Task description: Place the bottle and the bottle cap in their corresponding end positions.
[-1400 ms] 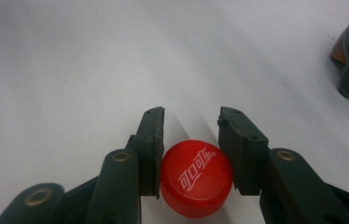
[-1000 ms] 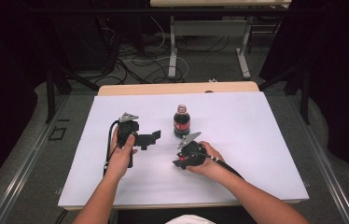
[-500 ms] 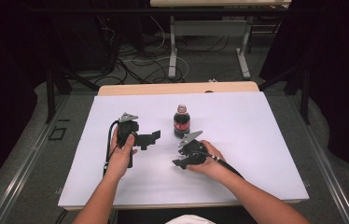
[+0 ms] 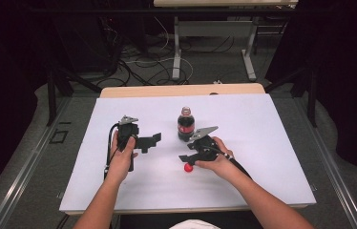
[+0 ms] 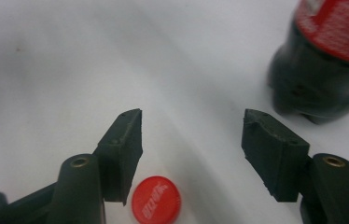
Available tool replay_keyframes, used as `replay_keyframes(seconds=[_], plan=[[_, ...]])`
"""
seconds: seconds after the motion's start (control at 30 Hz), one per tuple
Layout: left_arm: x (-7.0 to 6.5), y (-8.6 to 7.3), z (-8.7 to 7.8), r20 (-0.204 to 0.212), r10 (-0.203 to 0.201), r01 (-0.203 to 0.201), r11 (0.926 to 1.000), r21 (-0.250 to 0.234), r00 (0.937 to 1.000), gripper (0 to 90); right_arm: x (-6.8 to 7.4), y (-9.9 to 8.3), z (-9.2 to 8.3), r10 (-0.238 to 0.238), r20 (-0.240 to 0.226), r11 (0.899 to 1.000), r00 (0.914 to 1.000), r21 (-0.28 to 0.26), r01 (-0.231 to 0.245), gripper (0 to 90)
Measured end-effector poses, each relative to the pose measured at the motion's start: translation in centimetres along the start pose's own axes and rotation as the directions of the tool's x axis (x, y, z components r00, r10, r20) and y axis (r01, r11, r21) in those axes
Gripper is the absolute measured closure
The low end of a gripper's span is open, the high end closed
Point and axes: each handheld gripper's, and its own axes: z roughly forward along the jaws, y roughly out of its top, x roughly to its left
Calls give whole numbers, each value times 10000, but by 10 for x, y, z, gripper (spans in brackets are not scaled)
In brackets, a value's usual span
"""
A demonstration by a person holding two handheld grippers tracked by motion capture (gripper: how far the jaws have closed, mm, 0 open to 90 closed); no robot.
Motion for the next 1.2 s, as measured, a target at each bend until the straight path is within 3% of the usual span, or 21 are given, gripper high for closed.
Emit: replay_keyframes(seconds=[0.1, 0.2, 0.27, 0.3, 0.4, 0.47, 0.57, 0.6, 0.73, 0.83, 0.87, 0.93, 0.97, 1.0, 1.1, 1.17, 1.2], plan=[[2, 0, 0, -57, -80, 80, 10000, -7, 10000, 20, -8, 2, -6, 127, 660, 9998, 9977, -150, -117, 301], [6, -1, 0, -107, -155, 155, 9999, -7, 9998, 20, -14, 3, -13, 412, 878, 9991, 9953, -128, -402, 255], [10, -1, -1, -281, -203, 205, 9998, 76, 9994, 20, -26, 4, -22, 797, 1277, 9960, 9886, -496, -739, 196], [10, -1, -1, -281, -203, 205, 9998, 76, 9994, 20, -29, 5, -27, 874, 1397, 9959, 9863, -338, -835, 179], [17, -1, -3, -403, -206, 214, 9996, 180, 9990, 20, -38, 6, -37, 1035, 1864, 9938, 9770, -590, -940, 150], [18, -1, -3, -450, -221, 230, 9995, 201, 9987, 20, -44, 5, -46, 563, 2021, 9984, 9777, -36, -568, 131], [25, 0, -6, -579, -155, 173, 9994, 302, 9982, 20, -52, 3, -55, 907, 2349, 9957, 9678, -374, -842, 24], [25, 0, -6, -579, -155, 173, 9994, 302, 9982, 20, -56, 2, -59, 1001, 2303, 9945, 9680, -525, -903, 0], [36, 0, -11, -788, -339, 360, 9990, 260, 9963, 19, -68, -6, -74, 1376, 2954, 9897, 9454, -799, -1190, 0], [42, -1, -13, -1018, -439, 466, 9986, 249, 9938, 19, -79, -15, -85, 1994, 3137, 9790, 9284, -1055, -1746, 0], [44, -2, -13, -1038, -476, 505, 9984, 261, 9935, 19, -82, -19, -88, 2136, 3322, 9761, 9187, -1099, -1872, 0], [46, -2, -14, -1042, -463, 495, 9984, 281, 9935, 19, -88, -26, -94, 2414, 3421, 9697, 9081, -1224, -2116, 0], [47, -2, -14, -1085, -555, 586, 9979, 259, 9925, 19, -88, -26, -94, 2414, 3421, 9697, 9081, -1224, -2116, 0], [49, -2, -16, -1058, -550, 591, 9976, 360, 9929, 20, -94, -32, -101, 2693, 3522, 9623, 8963, -1343, -2364, 0], [53, -3, -17, -1201, -707, 741, 9970, 237, 9902, 20, -101, -41, -109, 2918, 3810, 9562, 8773, -1373, -2585, 0], [56, -3, -18, -1277, -731, 769, 9967, 251, 9891, 19, -103, -43, -112, 2897, 3892, 9569, 8744, -1351, -2569, 0], [58, -3, -18, -1290, -704, 747, 9968, 284, 9891, 19, -104, -45, -114, 3031, 3992, 9529, 8653, -1369, -2706, 0]])
